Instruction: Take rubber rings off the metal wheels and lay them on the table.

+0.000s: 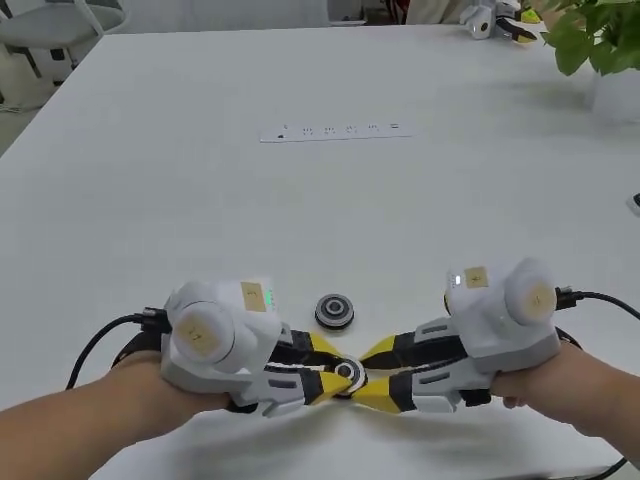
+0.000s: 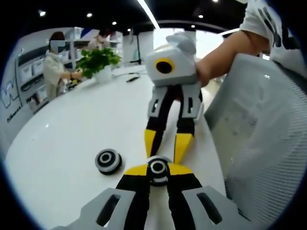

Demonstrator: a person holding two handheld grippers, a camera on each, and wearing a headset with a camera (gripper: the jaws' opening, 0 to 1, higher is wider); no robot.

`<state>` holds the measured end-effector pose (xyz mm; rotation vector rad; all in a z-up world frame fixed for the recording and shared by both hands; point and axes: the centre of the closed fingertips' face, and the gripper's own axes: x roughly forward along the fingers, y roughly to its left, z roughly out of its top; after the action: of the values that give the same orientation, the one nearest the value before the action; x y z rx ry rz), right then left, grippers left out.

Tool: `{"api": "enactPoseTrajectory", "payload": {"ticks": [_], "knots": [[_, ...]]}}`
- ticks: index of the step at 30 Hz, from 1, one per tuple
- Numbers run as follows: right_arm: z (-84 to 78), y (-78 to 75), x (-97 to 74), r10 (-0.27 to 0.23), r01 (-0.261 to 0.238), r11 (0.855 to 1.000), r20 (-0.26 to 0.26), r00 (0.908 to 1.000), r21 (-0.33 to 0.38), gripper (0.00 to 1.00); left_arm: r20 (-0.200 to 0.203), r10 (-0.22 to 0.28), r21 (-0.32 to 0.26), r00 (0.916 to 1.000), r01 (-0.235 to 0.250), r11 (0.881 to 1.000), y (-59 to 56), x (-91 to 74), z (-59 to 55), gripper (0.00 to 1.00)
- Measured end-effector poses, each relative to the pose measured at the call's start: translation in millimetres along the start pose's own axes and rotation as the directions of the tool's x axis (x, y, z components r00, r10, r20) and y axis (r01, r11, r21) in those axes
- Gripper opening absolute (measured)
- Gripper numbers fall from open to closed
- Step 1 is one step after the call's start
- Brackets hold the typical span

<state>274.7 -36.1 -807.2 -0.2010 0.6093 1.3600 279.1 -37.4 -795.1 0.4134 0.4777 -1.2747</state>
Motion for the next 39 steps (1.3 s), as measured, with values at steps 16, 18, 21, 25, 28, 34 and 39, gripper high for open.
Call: {"api": "enactPoseTrajectory", "payload": {"ticks": [16, 18, 21, 25, 28, 34, 39], "knots": [[-2.5, -0.5, -3.7, -0.006, 0.006, 1.000, -0.008, 0.9999, -0.006, 0.14, 0.004, 0.008, 0.003, 1.0000, -0.008, 1.000, -1.1, 0.0, 0.9, 0.13], [-2.9, -0.2, -4.2, -0.007, 0.007, 1.000, -0.011, 0.9999, -0.008, 0.12, 0.003, 0.008, 0.002, 1.0000, -0.008, 1.000, -1.1, 0.0, 1.0, 0.13], [-3.6, -0.4, -4.5, -0.008, 0.008, 1.000, -0.013, 0.9999, -0.006, 0.09, 0.002, 0.010, 0.002, 0.9999, -0.010, 1.000, -1.2, 0.1, 1.2, 0.13], [-4.1, 0.2, -4.8, -0.008, 0.008, 1.000, -0.015, 0.9999, -0.001, 0.08, 0.001, 0.012, 0.003, 0.9999, -0.012, 1.000, -0.8, 0.1, 1.1, 0.13], [-4.3, 0.7, -4.9, -0.007, 0.007, 1.000, -0.015, 0.9999, 0.006, 0.06, 0.000, 0.013, 0.006, 0.9999, -0.013, 1.000, -0.9, 0.1, 1.1, 0.13], [-5.1, 0.6, -5.4, -0.005, 0.005, 0.999, -0.013, 0.9999, 0.041, 0.03, -0.002, 0.016, 0.008, 0.9999, -0.016, 1.000, -0.5, 0.2, 0.7, 0.13], [-4.7, -0.4, -6.2, -0.007, 0.008, 0.998, -0.013, 0.9999, 0.064, 0.01, -0.004, 0.016, 0.013, 0.9999, -0.016, 1.000, -0.3, 0.2, 0.7, 0.13]]}}
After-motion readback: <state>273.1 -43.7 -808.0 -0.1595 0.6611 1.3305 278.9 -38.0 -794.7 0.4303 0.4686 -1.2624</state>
